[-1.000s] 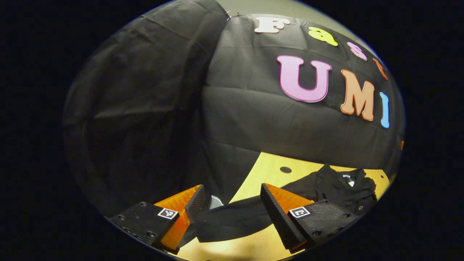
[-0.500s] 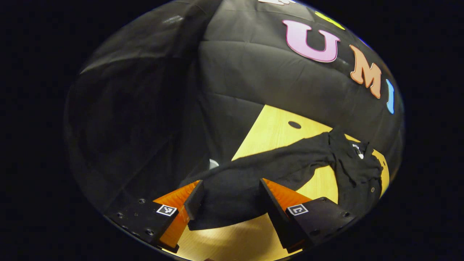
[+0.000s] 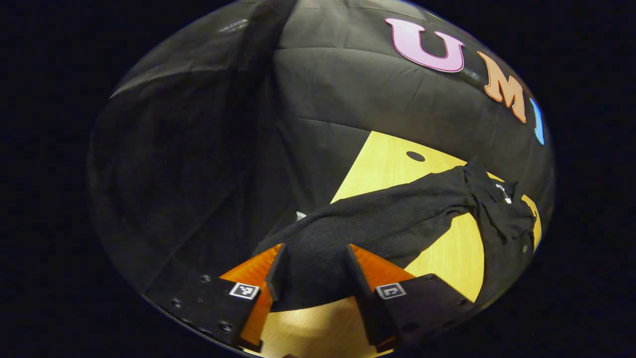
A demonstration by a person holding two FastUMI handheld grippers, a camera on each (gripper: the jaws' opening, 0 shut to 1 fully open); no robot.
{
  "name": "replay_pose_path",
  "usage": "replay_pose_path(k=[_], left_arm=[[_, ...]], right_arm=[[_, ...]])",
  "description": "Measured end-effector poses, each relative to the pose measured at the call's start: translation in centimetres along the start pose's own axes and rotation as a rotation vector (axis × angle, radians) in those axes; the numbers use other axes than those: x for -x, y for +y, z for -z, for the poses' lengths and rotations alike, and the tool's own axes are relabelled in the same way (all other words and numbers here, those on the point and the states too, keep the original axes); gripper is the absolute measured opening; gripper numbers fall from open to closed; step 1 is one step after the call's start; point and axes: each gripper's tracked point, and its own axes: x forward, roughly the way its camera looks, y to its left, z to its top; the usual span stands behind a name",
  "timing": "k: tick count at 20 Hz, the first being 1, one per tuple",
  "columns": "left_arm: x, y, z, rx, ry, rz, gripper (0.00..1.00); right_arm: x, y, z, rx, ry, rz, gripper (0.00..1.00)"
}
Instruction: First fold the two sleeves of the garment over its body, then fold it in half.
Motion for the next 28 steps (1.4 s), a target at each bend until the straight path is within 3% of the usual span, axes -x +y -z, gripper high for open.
replay_pose_path(k=[1,3,5,7,11,17,23,28], left_arm=[[-0.2,0.9,-0.2,-0.001,-0.014,-0.036,0.42],[0.3,1.1,-0.5,0.022,-0.019,-0.035,0.08],[0.4,0.4,-0.5,0.020,-0.018,-0.009,0.02],[0.7,-0.1,-0.8,-0.004,-0.013,0.019,0.00],[1.7,-2.4,-5.2,0.002,-0.116,0.098,0.00],[4.3,-5.9,-10.1,-0.089,-0.211,0.169,0.00],[7.6,-14.5,-17.7,-0.198,-0.327,0.306,0.00],[11.0,-25.2,-20.9,-0.313,-0.393,0.470,0.00]], right_arm=[[-0.1,0.1,0.3,0.002,0.004,-0.002,0.99],[0.1,0.1,0.4,0.003,0.005,-0.003,1.00],[0.2,0.0,0.4,0.000,0.003,-0.006,1.00],[0.3,-0.1,0.4,0.001,0.001,-0.007,1.00],[0.6,-0.2,0.6,-0.005,-0.003,-0.012,1.00],[0.8,-0.3,1.3,-0.008,0.003,-0.022,0.99],[2.2,-2.0,1.7,-0.038,-0.014,-0.003,1.00],[4.6,-6.5,2.9,-0.106,-0.029,0.062,1.00]])
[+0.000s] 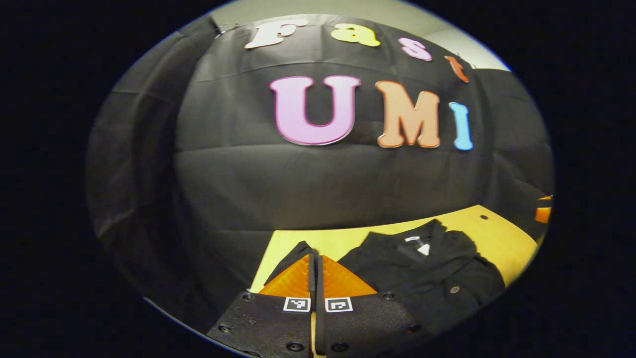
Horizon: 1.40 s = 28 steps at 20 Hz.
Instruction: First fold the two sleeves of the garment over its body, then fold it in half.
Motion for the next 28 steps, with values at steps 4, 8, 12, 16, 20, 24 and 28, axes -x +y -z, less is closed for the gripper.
replay_pose_path(k=[4,8,12,16,20,24,28], left_arm=[[-2.7,-8.5,-2.1,-0.020,-0.008,0.129,0.00],[-5.5,-16.6,-2.3,-0.015,0.011,0.234,0.00],[-8.0,-24.6,-1.1,0.003,0.045,0.324,0.00],[-10.2,-31.4,0.8,0.027,0.098,0.389,0.00],[-11.9,-35.4,4.8,0.073,0.189,0.394,0.00],[-13.7,-36.6,8.7,0.055,0.269,0.343,0.00],[-13.8,-37.5,8.5,0.027,0.242,0.313,0.69]], right_arm=[[2.6,-4.8,1.1,-0.048,-0.012,0.073,1.00],[5.5,-10.0,3.0,-0.090,0.001,0.149,1.00],[8.6,-14.0,4.6,-0.130,0.024,0.211,1.00],[10.0,-16.0,5.0,-0.143,0.029,0.234,0.99],[10.3,-16.6,5.5,-0.142,0.050,0.233,0.99],[10.4,-17.0,5.8,-0.124,0.070,0.231,1.00],[10.7,-17.7,5.7,-0.123,0.075,0.236,0.99]])
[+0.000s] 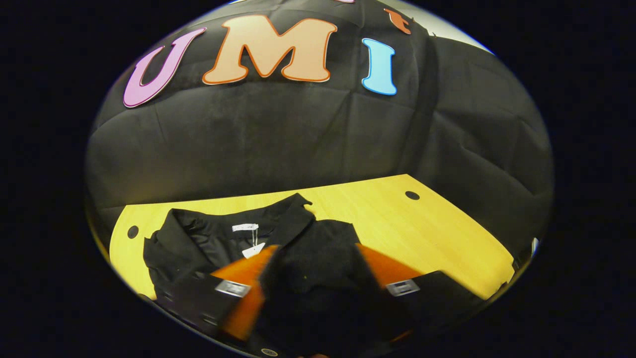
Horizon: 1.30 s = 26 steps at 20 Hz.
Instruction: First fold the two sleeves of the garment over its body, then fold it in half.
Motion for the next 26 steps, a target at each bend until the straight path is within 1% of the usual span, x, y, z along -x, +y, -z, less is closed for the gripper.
replay_pose_path(k=[1,3,6,9,11,13,16,19,23,26], left_arm=[[-0.1,-0.5,0.0,0.002,-0.010,0.009,0.94],[1.2,-1.5,-0.9,0.020,-0.037,0.028,0.95],[5.0,-0.6,-4.1,0.047,-0.153,0.031,0.95],[10.1,2.2,-7.7,0.007,-0.304,-0.012,0.93],[13.8,4.8,-8.9,-0.026,-0.355,-0.060,0.93],[17.2,7.1,-9.2,-0.027,-0.380,-0.107,0.93],[22.0,10.2,-7.9,-0.011,-0.394,-0.183,0.92],[25.8,12.6,-5.0,-0.004,-0.368,-0.248,0.92],[29.3,14.7,0.8,0.002,-0.268,-0.285,0.93],[30.8,15.9,6.1,0.005,-0.165,-0.316,0.93]], right_arm=[[-0.1,0.0,0.1,-0.002,0.000,-0.002,0.99],[-0.5,0.3,-0.2,-0.009,-0.003,-0.017,0.99],[-1.2,1.6,-1.2,-0.004,-0.021,-0.058,0.99],[-2.1,3.9,-2.2,0.005,-0.035,-0.122,0.99],[-2.6,5.6,-2.9,0.019,-0.049,-0.166,1.00],[-2.9,7.2,-3.0,0.037,-0.052,-0.209,1.00],[-3.1,9.2,-2.5,0.058,-0.039,-0.266,1.00],[-3.4,10.9,-0.8,0.074,-0.002,-0.312,0.99],[-3.3,12.8,3.4,0.124,0.091,-0.356,1.00],[-3.2,14.4,7.3,0.155,0.181,-0.396,1.00]])
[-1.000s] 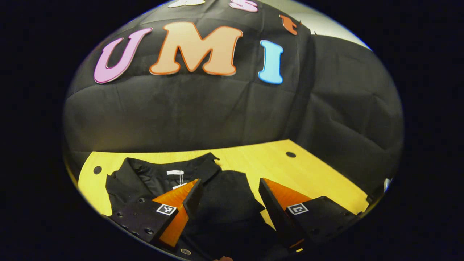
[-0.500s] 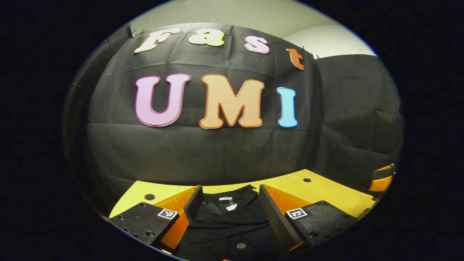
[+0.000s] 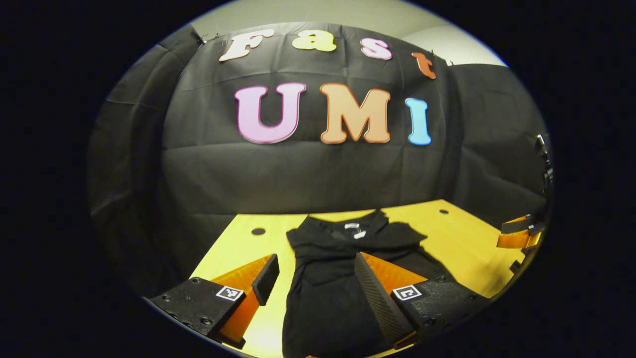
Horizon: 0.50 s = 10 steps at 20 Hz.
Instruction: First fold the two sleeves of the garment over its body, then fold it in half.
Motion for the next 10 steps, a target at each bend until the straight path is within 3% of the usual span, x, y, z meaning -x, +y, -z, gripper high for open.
replay_pose_path(k=[10], left_arm=[[3.6,2.6,15.7,0.019,0.395,-0.042,0.93]], right_arm=[[-3.2,3.1,11.4,0.060,0.301,-0.036,0.99]])
